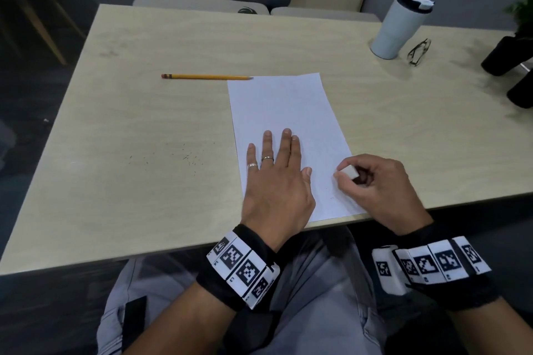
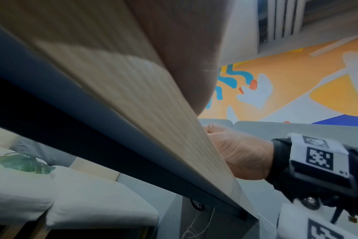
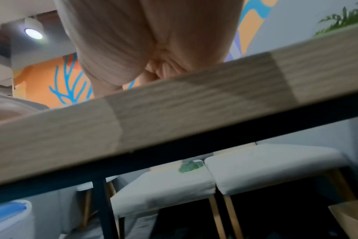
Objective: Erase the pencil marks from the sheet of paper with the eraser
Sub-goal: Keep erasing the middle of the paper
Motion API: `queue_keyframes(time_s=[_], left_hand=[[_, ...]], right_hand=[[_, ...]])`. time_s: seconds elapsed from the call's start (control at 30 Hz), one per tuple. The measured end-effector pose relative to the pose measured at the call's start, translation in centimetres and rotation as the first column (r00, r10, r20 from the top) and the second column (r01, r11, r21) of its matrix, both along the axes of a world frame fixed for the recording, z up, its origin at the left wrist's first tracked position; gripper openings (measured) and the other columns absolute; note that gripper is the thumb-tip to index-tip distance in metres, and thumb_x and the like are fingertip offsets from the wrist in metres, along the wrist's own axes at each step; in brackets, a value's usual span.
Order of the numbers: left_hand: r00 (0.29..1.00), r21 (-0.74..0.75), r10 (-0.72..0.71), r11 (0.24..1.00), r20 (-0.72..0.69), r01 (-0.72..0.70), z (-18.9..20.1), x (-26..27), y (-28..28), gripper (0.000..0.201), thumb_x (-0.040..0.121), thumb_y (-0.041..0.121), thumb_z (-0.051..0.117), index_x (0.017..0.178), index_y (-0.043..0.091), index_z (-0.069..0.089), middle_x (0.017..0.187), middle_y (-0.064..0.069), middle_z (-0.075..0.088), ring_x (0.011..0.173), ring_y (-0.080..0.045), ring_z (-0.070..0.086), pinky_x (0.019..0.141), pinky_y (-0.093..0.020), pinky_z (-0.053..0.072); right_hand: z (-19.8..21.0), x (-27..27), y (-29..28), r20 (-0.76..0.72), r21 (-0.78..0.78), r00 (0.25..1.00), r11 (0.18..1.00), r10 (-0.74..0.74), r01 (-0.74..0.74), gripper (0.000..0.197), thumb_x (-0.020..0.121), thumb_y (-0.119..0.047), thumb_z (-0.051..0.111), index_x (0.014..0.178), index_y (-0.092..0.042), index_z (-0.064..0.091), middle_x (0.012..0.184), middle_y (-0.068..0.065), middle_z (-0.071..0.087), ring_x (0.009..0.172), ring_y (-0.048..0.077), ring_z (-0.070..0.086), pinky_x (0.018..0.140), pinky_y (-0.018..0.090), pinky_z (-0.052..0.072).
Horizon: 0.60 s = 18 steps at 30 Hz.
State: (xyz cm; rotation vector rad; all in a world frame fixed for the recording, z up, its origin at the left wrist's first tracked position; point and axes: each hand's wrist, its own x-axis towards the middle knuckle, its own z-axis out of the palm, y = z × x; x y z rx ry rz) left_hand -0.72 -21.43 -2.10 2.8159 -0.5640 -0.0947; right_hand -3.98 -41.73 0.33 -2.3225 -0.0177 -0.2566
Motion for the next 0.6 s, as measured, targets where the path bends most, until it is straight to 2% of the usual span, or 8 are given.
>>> queue_keyframes(time_s=[0.13, 0.2, 0.3, 0.47, 0.6], left_hand=[[1.0, 0.019, -0.004, 1.0, 0.01, 0.004, -0.1, 0.0, 0.0, 0.068, 0.108, 0.041, 0.001, 0.168, 0.009, 0.002, 0.177, -0.008, -0.002, 0.162, -0.036, -0.007, 0.129, -0.059, 0.001], [1.0, 0.016, -0.006, 1.0, 0.006, 0.006, -0.1, 0.0, 0.0, 0.067, 0.109, 0.041, 0.003, 0.168, 0.009, 0.001, 0.177, -0.007, -0.003, 0.162, -0.035, -0.008, 0.129, -0.059, 0.001], [1.0, -0.002, -0.001, 1.0, 0.005, 0.001, 0.0, 0.0, 0.0, 0.067, 0.109, 0.041, 0.005, 0.168, 0.01, 0.002, 0.177, -0.007, -0.003, 0.162, -0.035, -0.008, 0.129, -0.059, 0.001], [1.0, 0.007, 0.002, 1.0, 0.003, -0.002, 0.1, -0.1, 0.0, 0.065, 0.112, 0.041, 0.009, 0.168, 0.01, 0.0, 0.177, -0.007, -0.005, 0.162, -0.034, -0.01, 0.129, -0.059, 0.0], [1.0, 0.004, 0.003, 1.0, -0.002, -0.003, 0.1, 0.0, 0.0, 0.065, 0.111, 0.041, 0.009, 0.168, 0.01, 0.0, 0.177, -0.006, -0.005, 0.162, -0.034, -0.009, 0.129, -0.058, 0.0]], right_hand=[[0.2, -0.5, 3.0, 0.002, -0.057, 0.99, 0.988, 0.142, -0.141, 0.011, 0.091, -0.012, 0.082, 0.087, -0.022, 0.079, 0.068, -0.014, 0.057, 0.061, 0.011, 0.051, 0.064, 0.019, 0.041], [-0.2, -0.2, 1.8, 0.002, -0.028, 0.995, 0.995, 0.097, -0.097, 0.013, 0.09, -0.009, 0.082, 0.087, -0.021, 0.079, 0.066, -0.017, 0.054, 0.06, 0.008, 0.048, 0.064, 0.019, 0.039], [-0.3, 0.1, -1.1, -0.014, 0.006, 0.999, 0.999, -0.033, 0.033, 0.013, 0.09, -0.011, 0.083, 0.087, -0.023, 0.079, 0.061, -0.017, 0.044, 0.058, 0.007, 0.041, 0.064, 0.025, 0.039], [-0.1, -0.3, 1.9, -0.014, -0.021, 0.99, 0.99, 0.139, -0.139, 0.009, 0.091, -0.012, 0.082, 0.091, -0.021, 0.079, 0.068, -0.013, 0.057, 0.061, 0.01, 0.048, 0.064, 0.025, 0.043], [-0.2, 0.1, -0.9, -0.015, -0.005, 1.0, 1.0, 0.002, -0.002, 0.013, 0.089, -0.005, 0.083, 0.088, -0.017, 0.08, 0.065, -0.023, 0.053, 0.06, 0.006, 0.047, 0.065, 0.029, 0.041]])
